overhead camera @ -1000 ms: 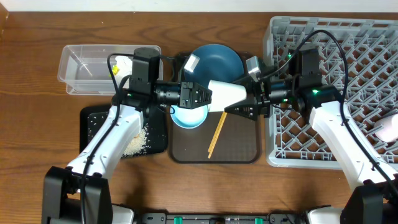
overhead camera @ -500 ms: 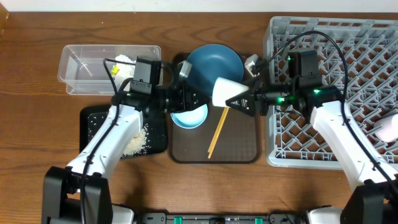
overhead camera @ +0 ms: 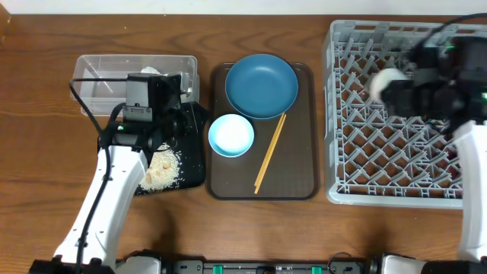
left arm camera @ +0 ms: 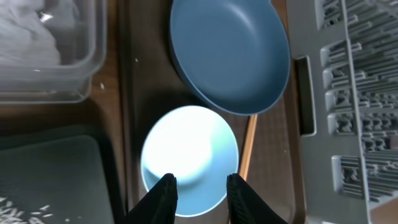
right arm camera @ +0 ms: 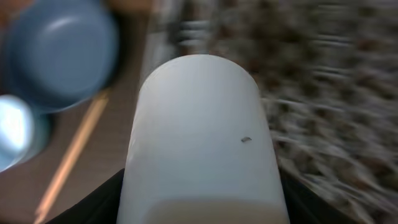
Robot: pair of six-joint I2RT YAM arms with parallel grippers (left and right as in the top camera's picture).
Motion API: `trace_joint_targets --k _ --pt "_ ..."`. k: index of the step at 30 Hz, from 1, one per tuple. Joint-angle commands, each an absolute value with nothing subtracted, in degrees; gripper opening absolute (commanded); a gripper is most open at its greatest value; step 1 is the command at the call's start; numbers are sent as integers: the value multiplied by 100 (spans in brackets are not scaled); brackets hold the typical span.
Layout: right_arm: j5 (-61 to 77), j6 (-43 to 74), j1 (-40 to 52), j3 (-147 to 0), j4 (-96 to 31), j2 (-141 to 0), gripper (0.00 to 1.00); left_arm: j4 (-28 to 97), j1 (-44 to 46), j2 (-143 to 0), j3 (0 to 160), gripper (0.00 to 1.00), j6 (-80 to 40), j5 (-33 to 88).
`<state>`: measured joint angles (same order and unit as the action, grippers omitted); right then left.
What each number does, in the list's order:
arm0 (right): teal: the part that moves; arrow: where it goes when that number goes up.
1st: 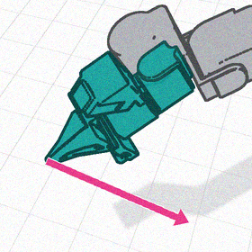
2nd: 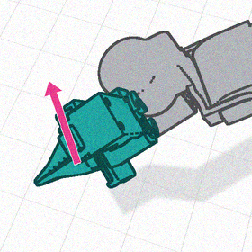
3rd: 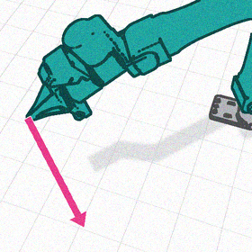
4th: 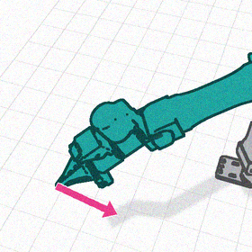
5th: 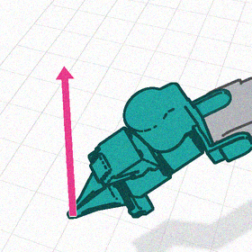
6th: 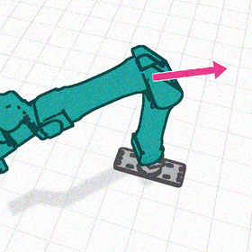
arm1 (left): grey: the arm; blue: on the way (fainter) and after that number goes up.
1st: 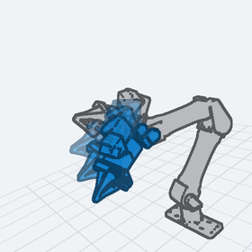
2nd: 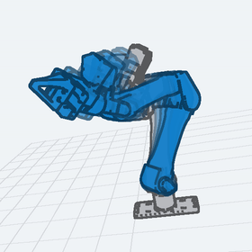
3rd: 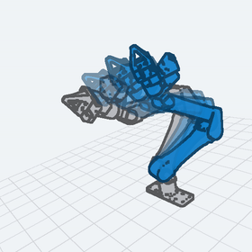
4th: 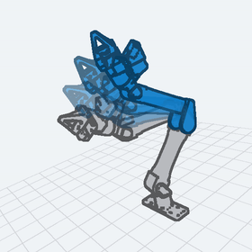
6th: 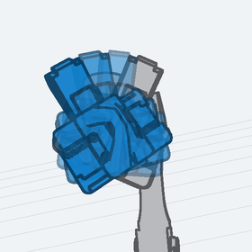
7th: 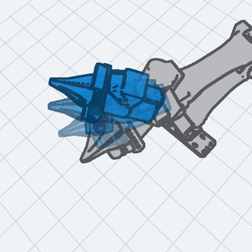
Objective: Sort waste into correct bins and load items into the dishwasher rack
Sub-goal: 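Carry the cream cup into the dish rack with the right gripper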
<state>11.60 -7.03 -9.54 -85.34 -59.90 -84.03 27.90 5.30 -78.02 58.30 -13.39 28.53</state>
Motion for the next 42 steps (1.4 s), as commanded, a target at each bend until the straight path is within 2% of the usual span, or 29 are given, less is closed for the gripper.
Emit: trace_joint_targets --k 1,4,9,18,26,30,32,33,34,42 --pt "355 -537 -1483 -8733 -6160 -8512 41 2808 517 -7780 5874 30 -1203 2587" --pt "-113 -274 -1942 -8746 -6228 -8678 38 2812 517 -7780 5874 31 -1205 2587" --pt "-215 5 -2598 -8746 -6095 -9115 23 2853 517 -7780 5874 31 -1203 2587" --pt "-412 301 -3144 -8746 -5931 -9738 22 2956 517 -7780 5874 32 -1203 2587" --pt "-427 301 -3312 -8744 -5804 -10204 41 2956 517 -7780 5874 32 -1205 2587" --pt "-388 298 -3315 -8744 -5830 -10405 71 2956 517 -7780 5874 32 -1205 2587" --pt "-285 296 -3319 -8744 -5852 -10455 90 2956 517 -7780 5874 38 -1205 2587" --pt "-220 296 -3323 -8744 -5850 -10455 96 2956 517 -7780 5874 39 -1205 2587" --pt "-158 296 -3323 -8744 -5850 -10451 99 2956 517 -7780 5874 40 -1205 2587" --pt "810 296 -3216 -8934 -5889 -10136 99 3181 517 -7780 5874 51 -1203 2585"
